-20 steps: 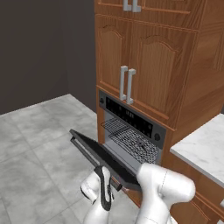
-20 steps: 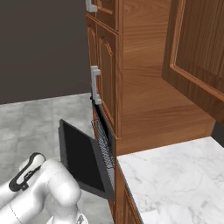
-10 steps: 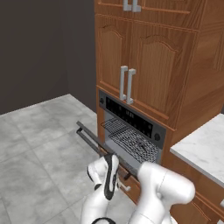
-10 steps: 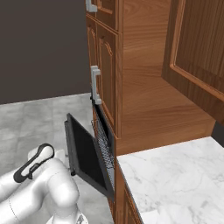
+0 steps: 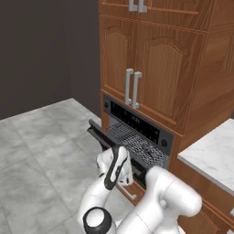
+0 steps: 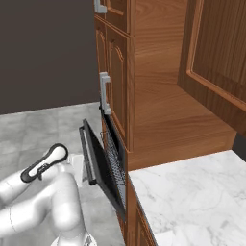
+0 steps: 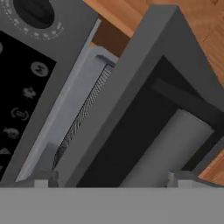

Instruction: Place the fish on the top rack of the oven, and slide the tray back inside. Close the oven door.

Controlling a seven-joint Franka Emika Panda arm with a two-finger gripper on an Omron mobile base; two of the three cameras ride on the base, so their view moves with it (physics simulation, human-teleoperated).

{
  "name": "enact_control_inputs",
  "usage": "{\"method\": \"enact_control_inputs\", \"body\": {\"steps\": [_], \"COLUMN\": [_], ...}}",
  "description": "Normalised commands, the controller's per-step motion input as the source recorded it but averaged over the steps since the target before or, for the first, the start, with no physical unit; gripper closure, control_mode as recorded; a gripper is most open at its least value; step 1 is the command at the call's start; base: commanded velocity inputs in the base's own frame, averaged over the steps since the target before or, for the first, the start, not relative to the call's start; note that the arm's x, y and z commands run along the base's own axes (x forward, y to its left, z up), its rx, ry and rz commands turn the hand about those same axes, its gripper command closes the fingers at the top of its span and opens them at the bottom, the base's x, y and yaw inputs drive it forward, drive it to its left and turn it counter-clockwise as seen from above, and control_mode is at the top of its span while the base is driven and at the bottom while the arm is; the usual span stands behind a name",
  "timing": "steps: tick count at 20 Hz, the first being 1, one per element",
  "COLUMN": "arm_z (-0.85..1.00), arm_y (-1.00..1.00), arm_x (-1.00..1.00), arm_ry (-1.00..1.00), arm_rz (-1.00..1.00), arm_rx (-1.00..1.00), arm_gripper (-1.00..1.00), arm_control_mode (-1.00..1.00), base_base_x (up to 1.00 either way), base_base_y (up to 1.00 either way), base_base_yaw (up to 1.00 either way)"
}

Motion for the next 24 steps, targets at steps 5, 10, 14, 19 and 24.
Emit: {"method": "enact_control_inputs", "body": {"steps": [5, 10, 14, 19, 24], "arm_z": [0.48, 0.44, 0.36, 0.33, 0.26], "arm_y": [-1.00, -1.00, -1.00, -1.00, -1.00], "arm_x": [0.18, 0.20, 0.16, 0.17, 0.18], "arm_ry": [0.00, 0.00, 0.00, 0.00, 0.00], "arm_rz": [-0.29, -0.29, -0.28, -0.27, -0.26], "arm_rx": [-0.14, -0.13, -0.10, -0.09, -0.06], "arm_gripper": [-1.00, -1.00, -1.00, -1.00, -1.00], "arm_control_mode": [-1.00, -1.00, -1.00, -1.00, -1.00], "base_base_x": [0.00, 0.00, 0.00, 0.00, 0.00], "base_base_y": [0.00, 0.00, 0.00, 0.00, 0.00], "base_base_yaw": [0.00, 0.00, 0.00, 0.00, 0.00]}}
